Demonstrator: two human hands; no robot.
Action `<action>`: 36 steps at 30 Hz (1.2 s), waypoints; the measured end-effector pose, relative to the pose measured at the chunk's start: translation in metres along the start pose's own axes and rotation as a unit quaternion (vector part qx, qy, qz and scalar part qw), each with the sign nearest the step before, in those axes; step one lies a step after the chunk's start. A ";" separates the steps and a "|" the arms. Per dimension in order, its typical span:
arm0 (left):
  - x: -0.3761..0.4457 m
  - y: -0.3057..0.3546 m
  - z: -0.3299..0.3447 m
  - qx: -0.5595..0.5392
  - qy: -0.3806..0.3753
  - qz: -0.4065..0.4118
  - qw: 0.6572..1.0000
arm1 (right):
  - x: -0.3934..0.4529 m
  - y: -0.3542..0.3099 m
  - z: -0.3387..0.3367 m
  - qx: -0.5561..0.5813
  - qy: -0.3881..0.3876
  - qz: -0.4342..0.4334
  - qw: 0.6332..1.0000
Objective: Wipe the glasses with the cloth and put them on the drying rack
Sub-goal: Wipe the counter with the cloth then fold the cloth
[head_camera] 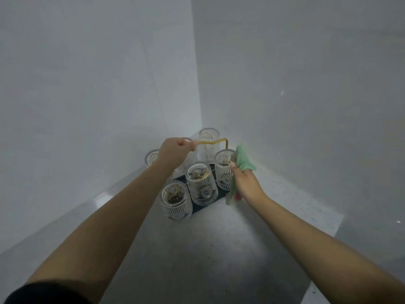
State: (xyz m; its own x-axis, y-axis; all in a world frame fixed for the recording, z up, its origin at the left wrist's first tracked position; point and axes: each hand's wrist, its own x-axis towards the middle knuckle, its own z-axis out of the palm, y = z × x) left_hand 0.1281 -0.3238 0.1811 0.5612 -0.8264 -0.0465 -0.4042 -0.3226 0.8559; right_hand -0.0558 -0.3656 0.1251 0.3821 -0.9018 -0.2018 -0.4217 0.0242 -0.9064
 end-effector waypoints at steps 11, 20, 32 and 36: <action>0.065 -0.014 -0.023 -0.005 0.120 -0.044 0.992 | 0.093 -0.041 0.038 -0.047 -0.086 0.034 0.995; 0.076 -0.015 -0.026 -0.004 0.133 -0.064 0.989 | 0.102 -0.033 0.036 -0.062 -0.106 0.021 0.992; -0.039 -0.011 -0.047 -0.024 0.167 -0.057 0.984 | 0.007 -0.017 0.004 -0.366 -0.155 -0.190 0.898; -0.099 -0.042 -0.041 -0.078 0.189 -0.112 0.972 | -0.032 0.017 0.039 -0.428 -0.361 -0.177 0.809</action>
State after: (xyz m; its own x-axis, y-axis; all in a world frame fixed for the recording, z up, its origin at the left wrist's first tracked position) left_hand 0.1192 -0.2097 0.1709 0.8604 -0.5043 -0.0732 -0.1434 -0.3774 0.9149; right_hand -0.0426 -0.3194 0.1018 0.8544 -0.2916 -0.4300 -0.4776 -0.7668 -0.4289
